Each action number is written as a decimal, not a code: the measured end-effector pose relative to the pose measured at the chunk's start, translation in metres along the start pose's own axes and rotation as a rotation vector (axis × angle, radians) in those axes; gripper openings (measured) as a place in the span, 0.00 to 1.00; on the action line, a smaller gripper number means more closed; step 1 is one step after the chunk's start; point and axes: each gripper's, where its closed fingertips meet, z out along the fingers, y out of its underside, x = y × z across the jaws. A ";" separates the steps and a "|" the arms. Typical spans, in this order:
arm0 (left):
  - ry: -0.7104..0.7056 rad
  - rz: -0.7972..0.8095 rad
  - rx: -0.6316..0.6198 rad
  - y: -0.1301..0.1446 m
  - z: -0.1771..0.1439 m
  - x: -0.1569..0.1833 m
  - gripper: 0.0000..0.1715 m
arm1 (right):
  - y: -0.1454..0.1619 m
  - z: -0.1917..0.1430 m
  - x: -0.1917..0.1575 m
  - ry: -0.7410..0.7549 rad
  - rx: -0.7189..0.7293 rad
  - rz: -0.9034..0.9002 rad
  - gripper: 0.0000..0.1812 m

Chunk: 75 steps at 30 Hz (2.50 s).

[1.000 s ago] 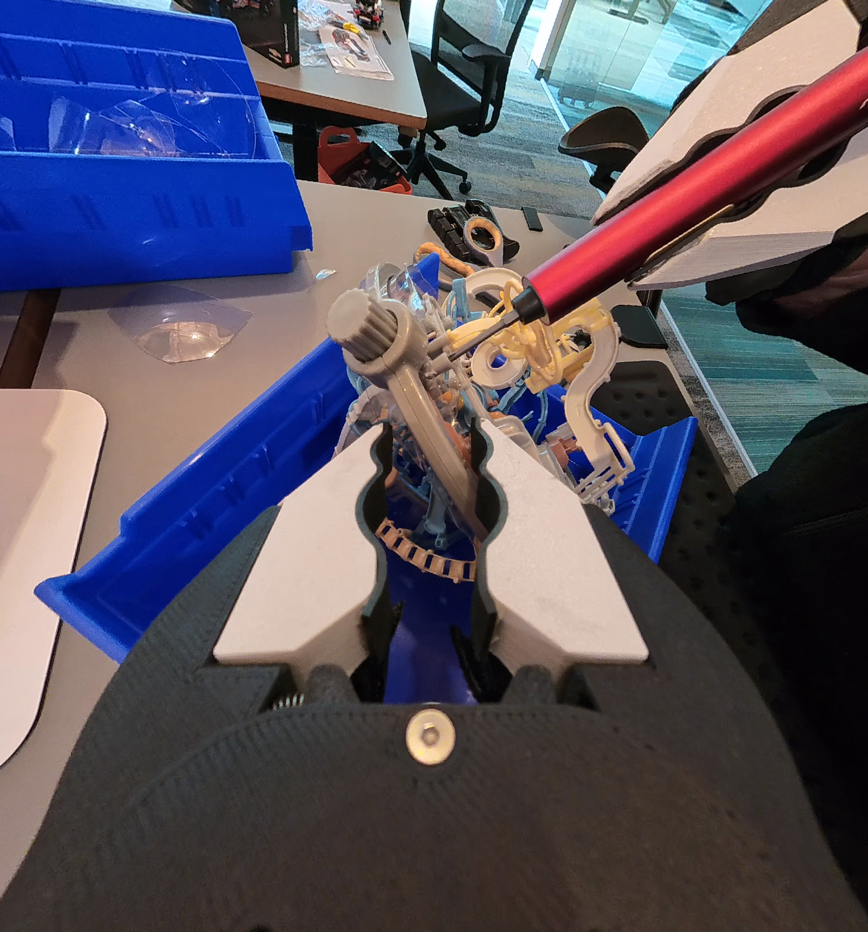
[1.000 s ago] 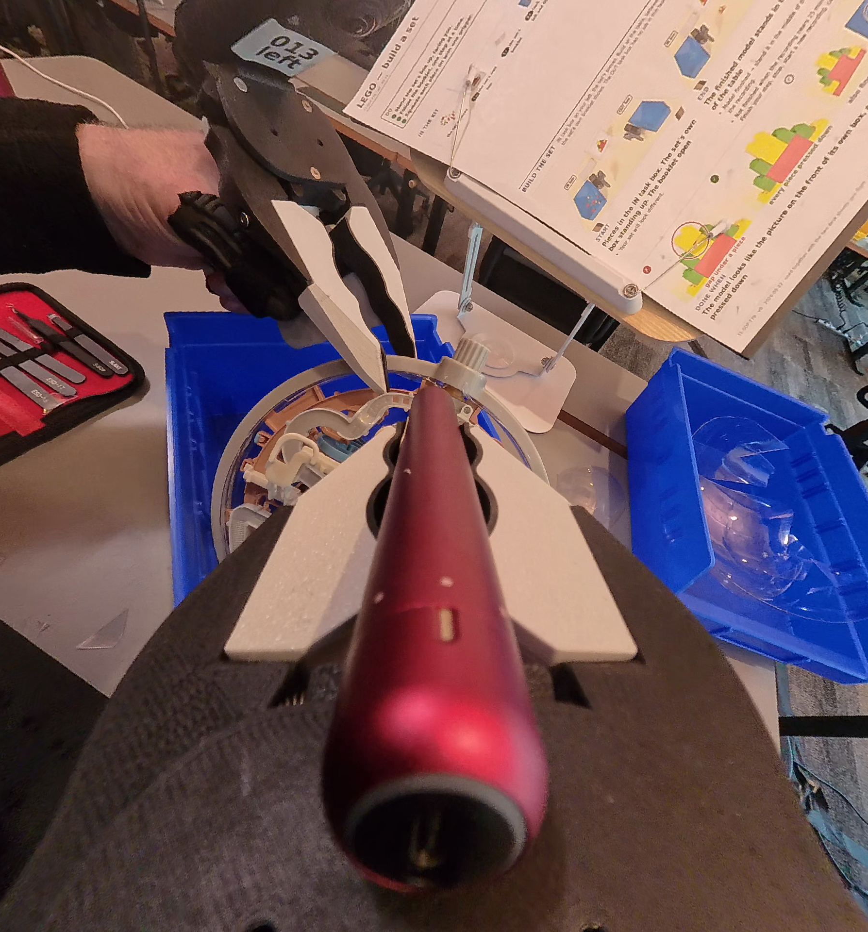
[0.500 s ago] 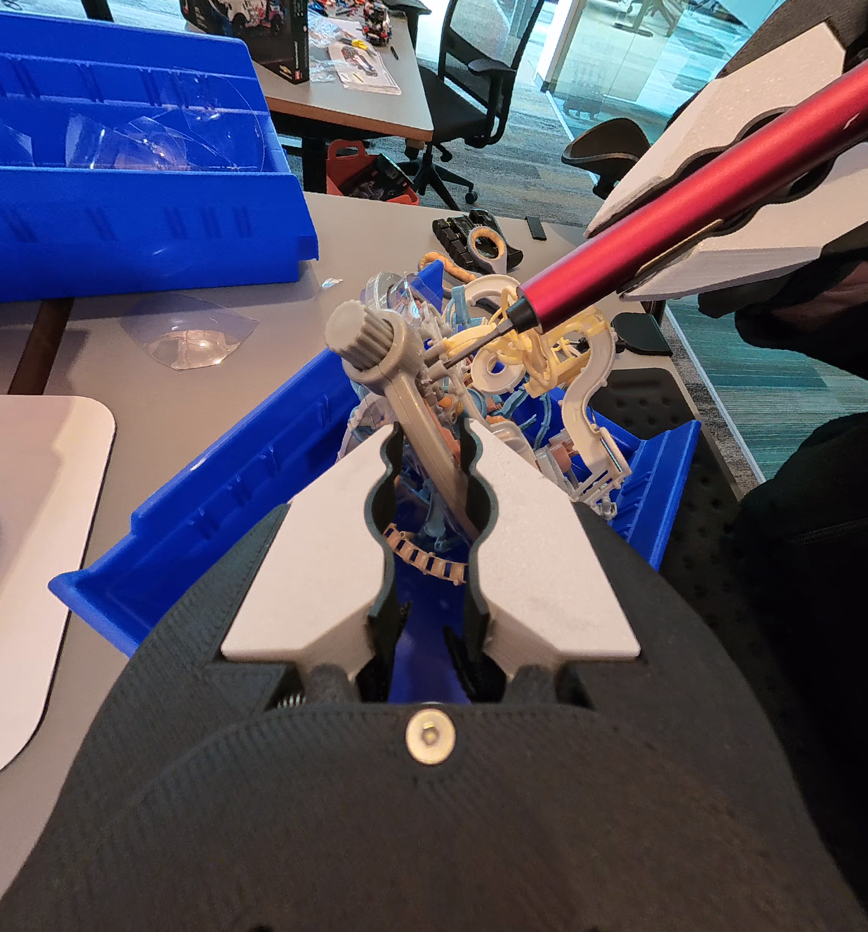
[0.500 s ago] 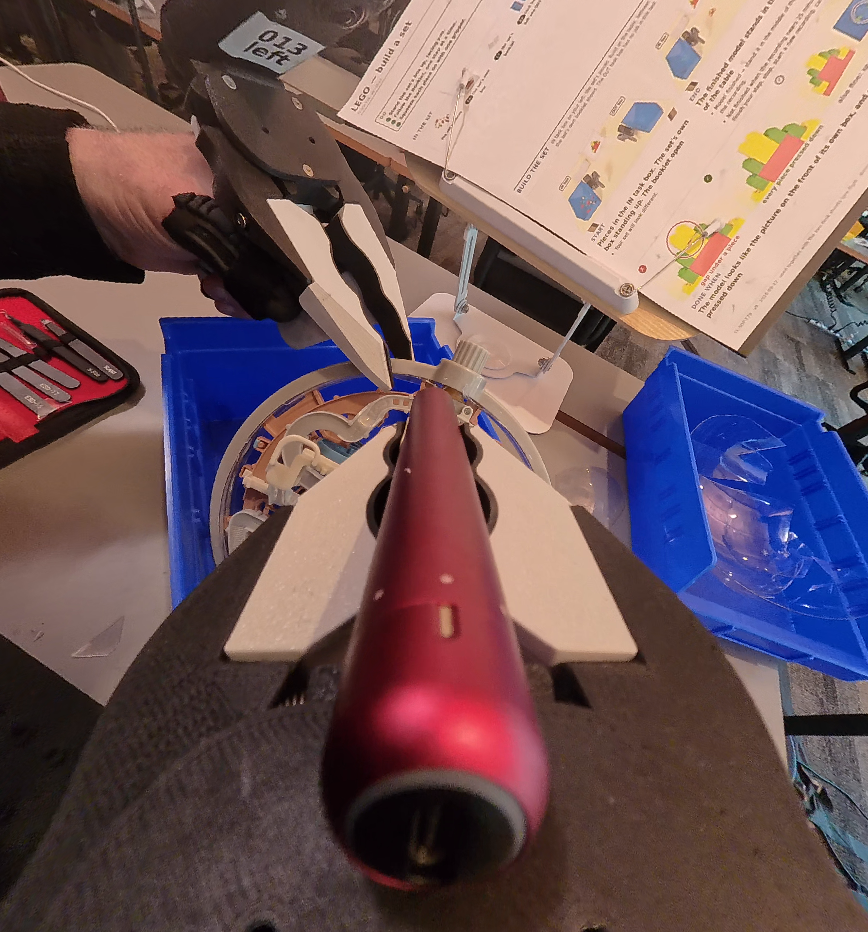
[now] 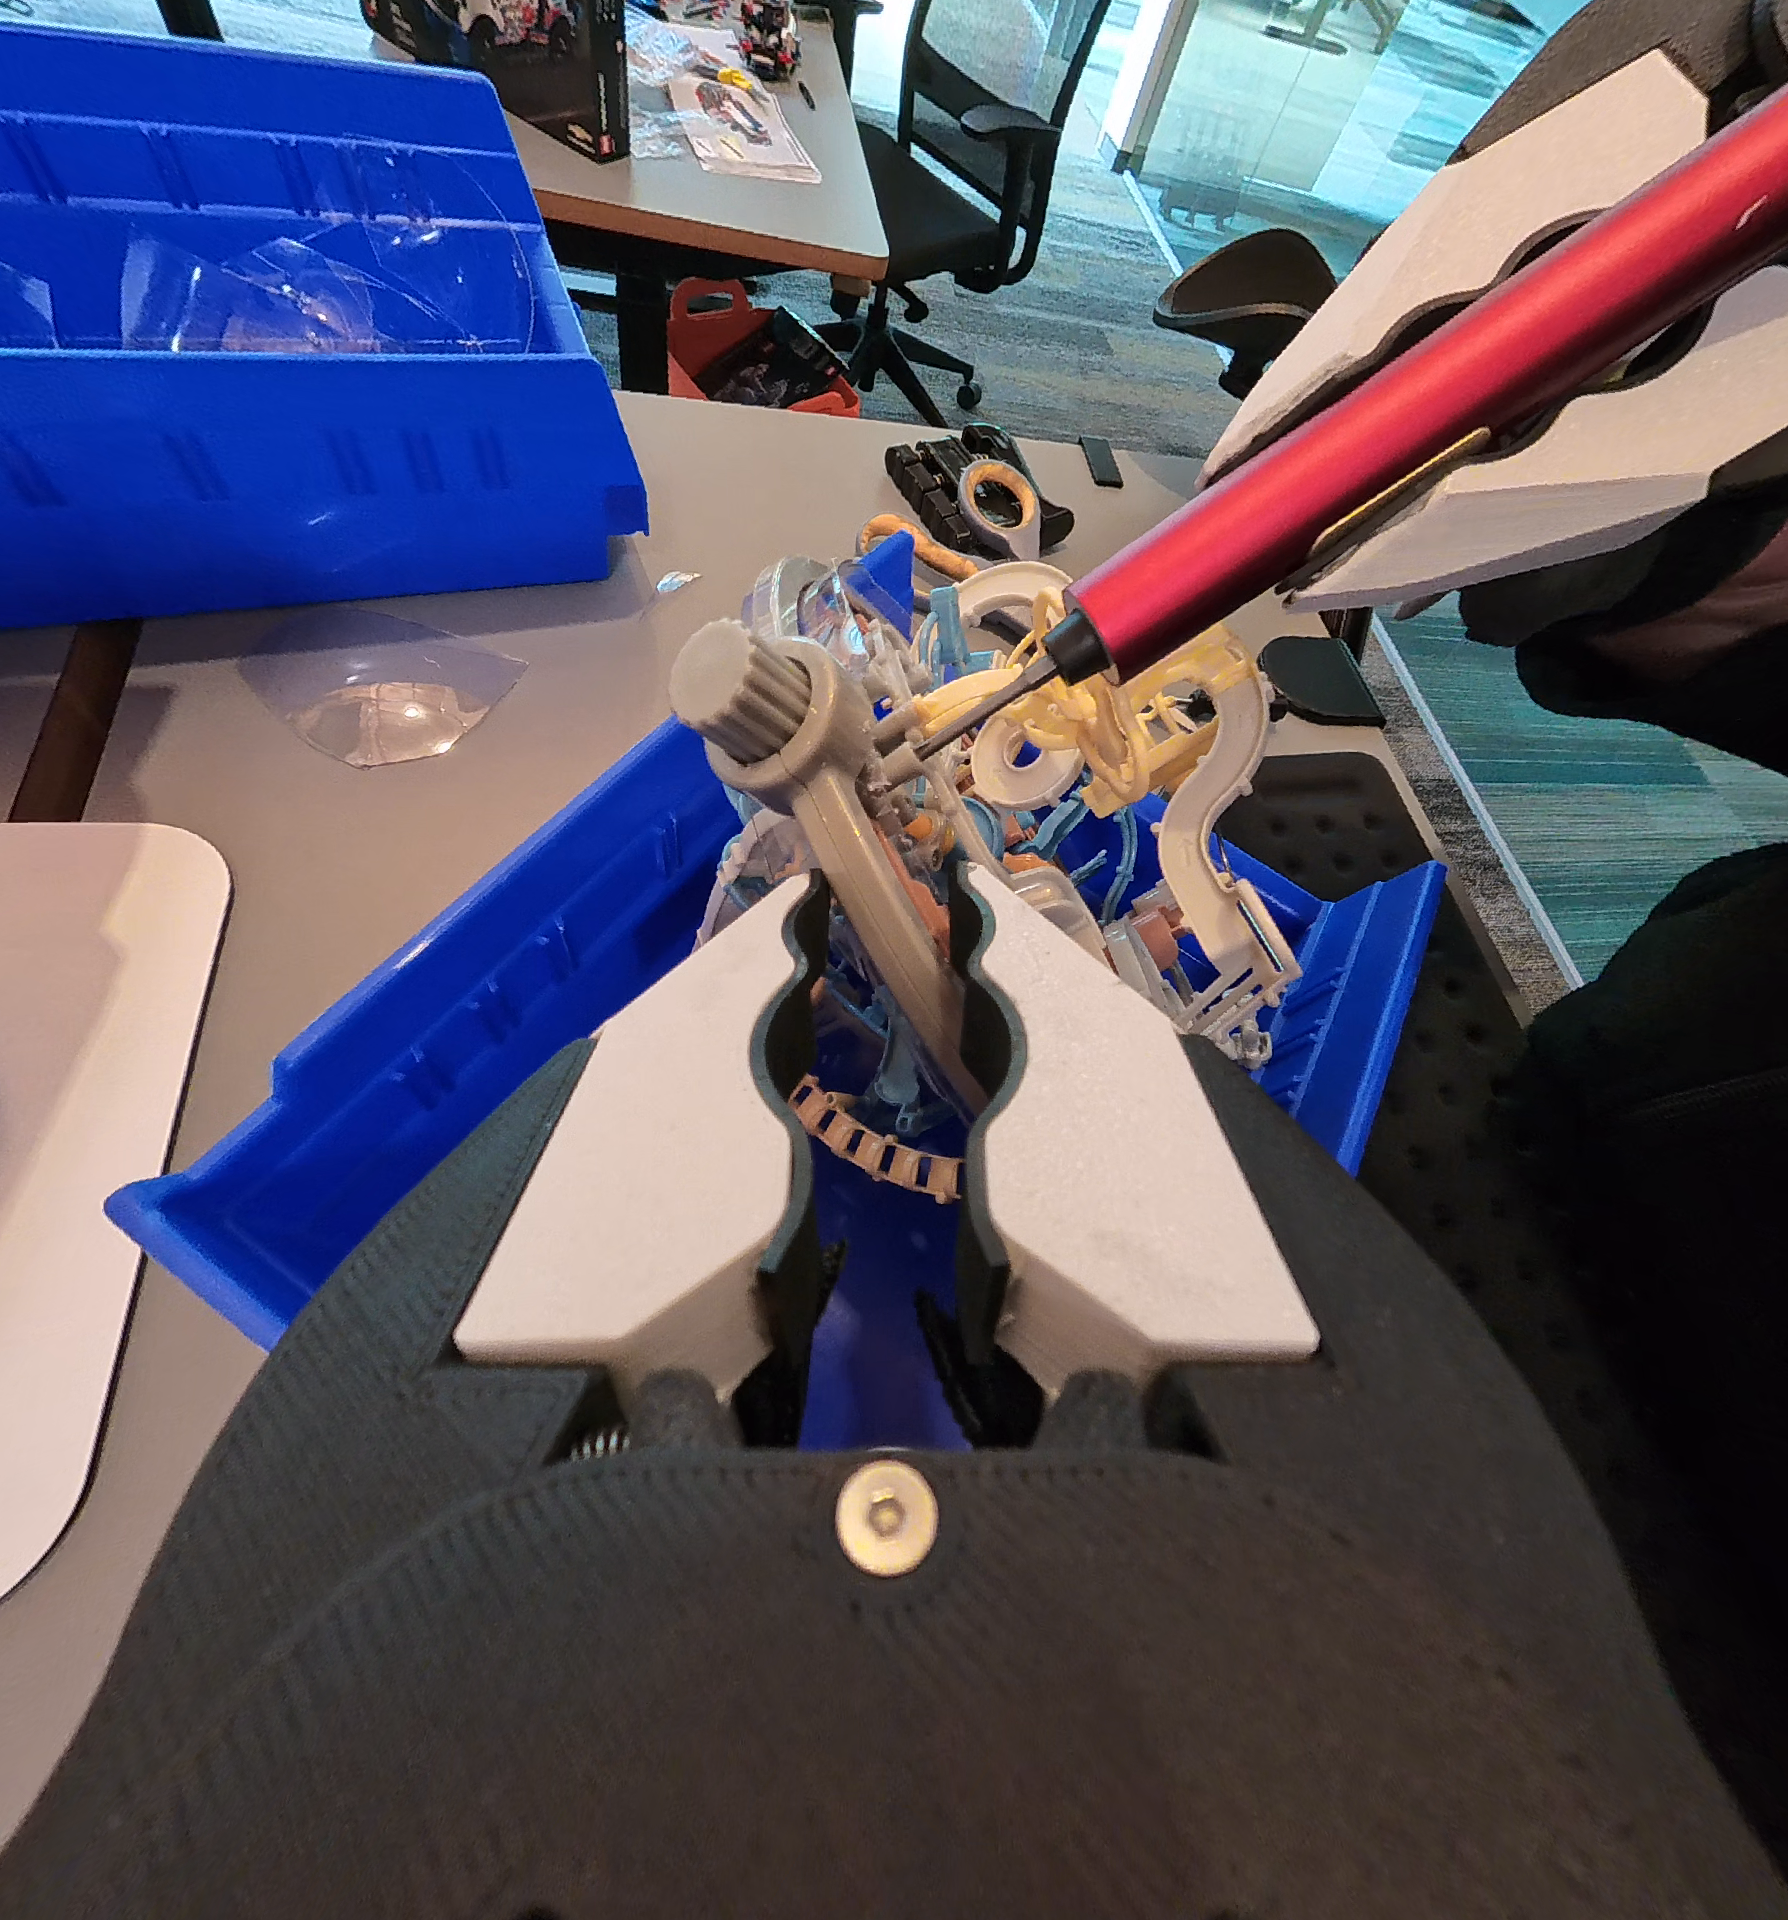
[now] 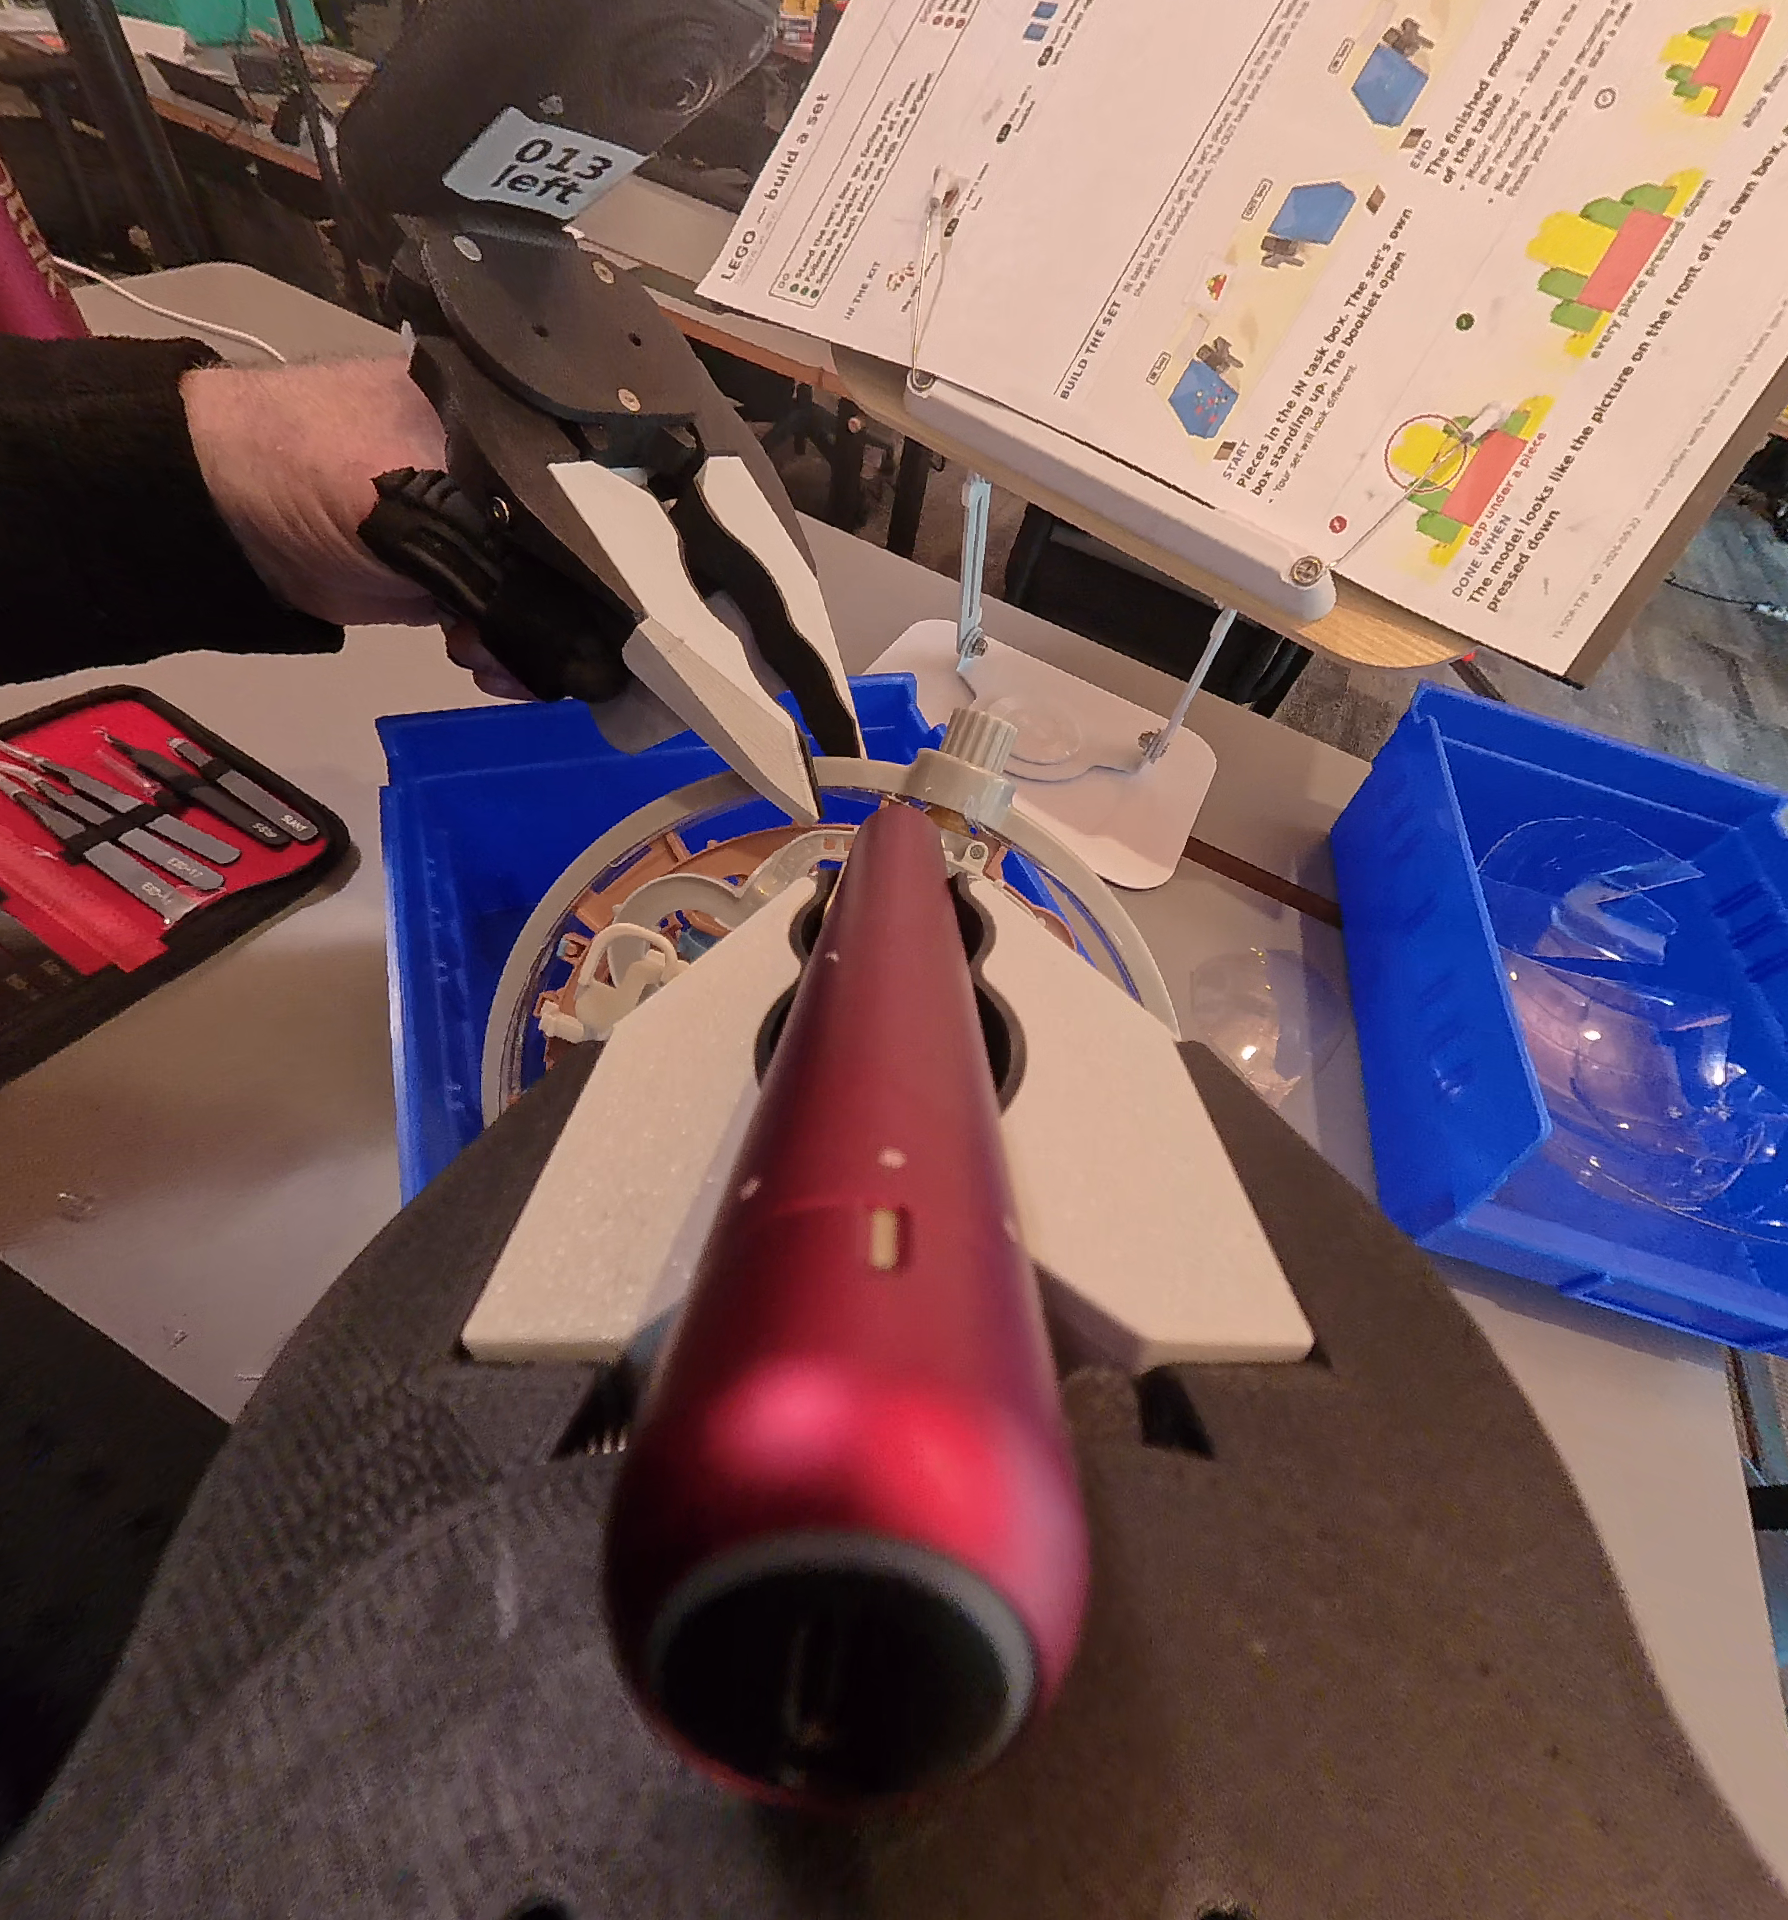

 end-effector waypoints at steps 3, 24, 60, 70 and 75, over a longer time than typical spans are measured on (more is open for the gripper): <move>0.002 0.001 0.002 0.000 0.001 0.001 0.12 | 0.000 -0.001 0.001 0.008 0.003 0.003 0.11; 0.010 0.539 -0.104 -0.036 0.026 0.043 0.19 | 0.001 0.003 -0.001 -0.029 -0.028 -0.090 0.11; -0.065 0.571 -0.013 -0.038 0.035 0.038 0.15 | -0.001 0.008 0.001 -0.037 0.002 -0.070 0.11; -0.005 0.504 -0.027 -0.038 0.033 0.037 0.17 | 0.000 0.010 0.003 -0.035 -0.009 -0.070 0.11; -0.042 0.292 0.001 -0.036 0.005 0.007 0.39 | 0.000 0.012 0.004 -0.035 -0.012 -0.068 0.11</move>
